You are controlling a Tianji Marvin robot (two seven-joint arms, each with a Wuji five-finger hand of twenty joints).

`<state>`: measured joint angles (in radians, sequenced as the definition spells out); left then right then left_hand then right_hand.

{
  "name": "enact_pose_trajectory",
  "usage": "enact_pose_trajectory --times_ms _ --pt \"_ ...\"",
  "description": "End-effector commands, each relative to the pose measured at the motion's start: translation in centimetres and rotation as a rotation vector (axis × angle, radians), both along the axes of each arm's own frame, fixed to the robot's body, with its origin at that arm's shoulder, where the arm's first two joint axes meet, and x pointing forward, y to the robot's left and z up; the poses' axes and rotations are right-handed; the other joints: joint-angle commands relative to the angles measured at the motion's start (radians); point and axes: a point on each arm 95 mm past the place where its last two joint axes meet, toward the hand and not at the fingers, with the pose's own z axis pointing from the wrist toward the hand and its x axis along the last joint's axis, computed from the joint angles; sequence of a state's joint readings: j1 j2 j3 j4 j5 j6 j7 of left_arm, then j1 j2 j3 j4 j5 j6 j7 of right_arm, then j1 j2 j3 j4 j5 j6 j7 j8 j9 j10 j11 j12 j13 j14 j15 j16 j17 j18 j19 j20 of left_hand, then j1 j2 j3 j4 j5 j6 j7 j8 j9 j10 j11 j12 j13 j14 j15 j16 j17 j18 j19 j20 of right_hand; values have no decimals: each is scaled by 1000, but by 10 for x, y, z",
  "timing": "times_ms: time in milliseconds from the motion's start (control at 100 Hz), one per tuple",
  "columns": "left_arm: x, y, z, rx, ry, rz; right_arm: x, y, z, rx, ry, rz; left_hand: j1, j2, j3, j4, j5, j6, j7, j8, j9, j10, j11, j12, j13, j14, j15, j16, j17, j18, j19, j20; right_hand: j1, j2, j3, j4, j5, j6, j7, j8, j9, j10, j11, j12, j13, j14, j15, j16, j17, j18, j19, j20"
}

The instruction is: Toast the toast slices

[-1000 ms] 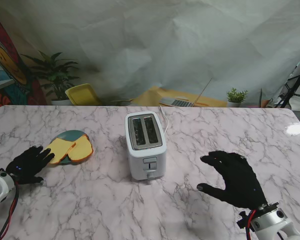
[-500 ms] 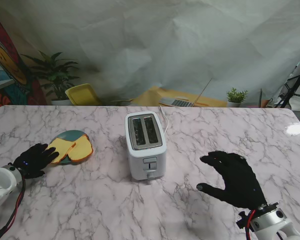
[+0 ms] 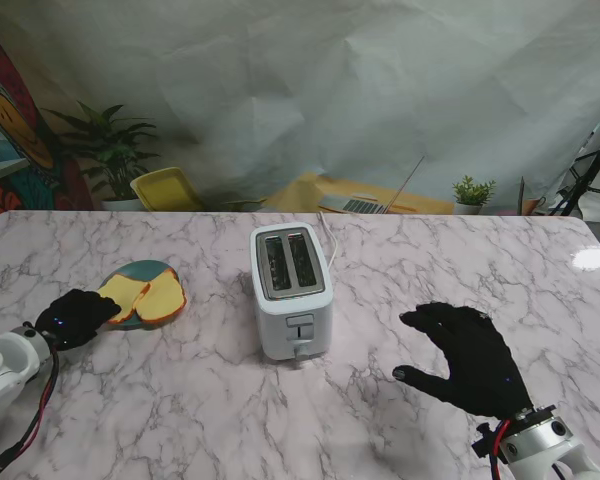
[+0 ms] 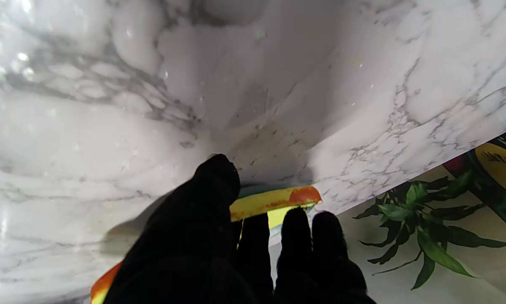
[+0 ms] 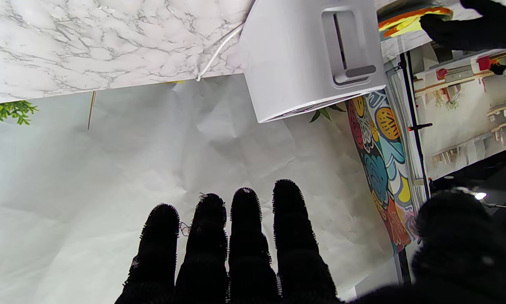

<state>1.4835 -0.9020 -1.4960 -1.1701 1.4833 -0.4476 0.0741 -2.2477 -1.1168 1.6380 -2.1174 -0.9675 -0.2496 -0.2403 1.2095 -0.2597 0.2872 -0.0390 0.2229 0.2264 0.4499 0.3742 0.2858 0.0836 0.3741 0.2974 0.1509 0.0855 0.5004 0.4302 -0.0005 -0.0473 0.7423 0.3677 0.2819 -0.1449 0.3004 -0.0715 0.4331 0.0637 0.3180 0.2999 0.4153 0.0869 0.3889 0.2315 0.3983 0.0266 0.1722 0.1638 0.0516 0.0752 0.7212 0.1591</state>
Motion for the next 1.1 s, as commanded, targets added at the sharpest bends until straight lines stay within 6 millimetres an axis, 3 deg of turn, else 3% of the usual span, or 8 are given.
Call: enact_pose_trajectory --times_ms 0,120,200,250,470,930,960,1090 --pt "-3 1 -8 -2 21 15 -1 0 -2 -2 8 -4 76 -30 56 3 107 -99 215 73 106 -26 87 53 62 26 81 45 -12 -45 108 56 5 37 -22 -10 -2 10 -1 -16 10 -17 -25 -5 4 -23 -41 -25 -6 4 6 -13" --pt "-2 2 -10 -24 8 13 -1 0 -2 -2 7 -7 80 -42 92 -5 183 -142 347 110 231 -37 147 100 162 32 147 114 48 -32 183 85 8 39 -25 -9 1 9 1 -18 12 -18 -25 -5 6 -23 -41 -25 -5 3 6 -13" --pt "-1 3 -11 -31 4 14 -1 0 -3 -3 5 -9 81 -58 146 -45 222 -174 413 100 321 -45 108 200 237 49 112 229 85 -24 209 98 10 40 -28 -9 2 9 2 -18 13 -17 -26 -6 7 -23 -41 -25 -4 3 7 -13" --pt "-1 3 -11 -33 4 16 -1 0 -3 -2 6 -9 81 -61 168 -45 234 -180 422 99 340 -46 103 209 258 54 107 241 95 -20 213 99 11 42 -30 -9 1 9 2 -19 14 -18 -27 -6 7 -23 -42 -25 -4 3 7 -13" --pt "0 2 -9 -60 -20 14 -1 0 -3 0 2 -13 82 -34 239 -80 282 -192 442 113 401 -47 90 213 329 64 58 287 120 21 255 18 16 45 -36 -9 6 8 4 -21 19 -18 -27 -6 10 -24 -42 -25 -3 2 10 -14" --pt "14 -13 30 -104 -166 -27 0 -1 -4 -2 -1 -17 81 5 155 -57 353 -235 496 112 527 -53 82 245 425 60 100 314 192 29 307 28 26 57 -51 -7 8 7 7 -27 23 -19 -28 -6 15 -24 -42 -25 -2 1 14 -16" --pt "15 -14 33 -108 -179 -26 0 -1 -4 -1 -1 -17 81 5 156 -56 354 -234 501 112 534 -50 83 251 422 80 109 324 196 36 311 31 27 58 -53 -8 7 7 7 -27 23 -19 -29 -6 14 -24 -42 -25 -2 1 14 -16" --pt "19 -20 48 -123 -238 -22 0 -1 -3 -2 -4 -18 81 1 169 -56 354 -227 523 119 543 -39 93 280 431 87 125 347 199 55 321 40 31 61 -59 -7 9 6 8 -29 26 -17 -28 -5 17 -24 -42 -25 -1 1 16 -16"
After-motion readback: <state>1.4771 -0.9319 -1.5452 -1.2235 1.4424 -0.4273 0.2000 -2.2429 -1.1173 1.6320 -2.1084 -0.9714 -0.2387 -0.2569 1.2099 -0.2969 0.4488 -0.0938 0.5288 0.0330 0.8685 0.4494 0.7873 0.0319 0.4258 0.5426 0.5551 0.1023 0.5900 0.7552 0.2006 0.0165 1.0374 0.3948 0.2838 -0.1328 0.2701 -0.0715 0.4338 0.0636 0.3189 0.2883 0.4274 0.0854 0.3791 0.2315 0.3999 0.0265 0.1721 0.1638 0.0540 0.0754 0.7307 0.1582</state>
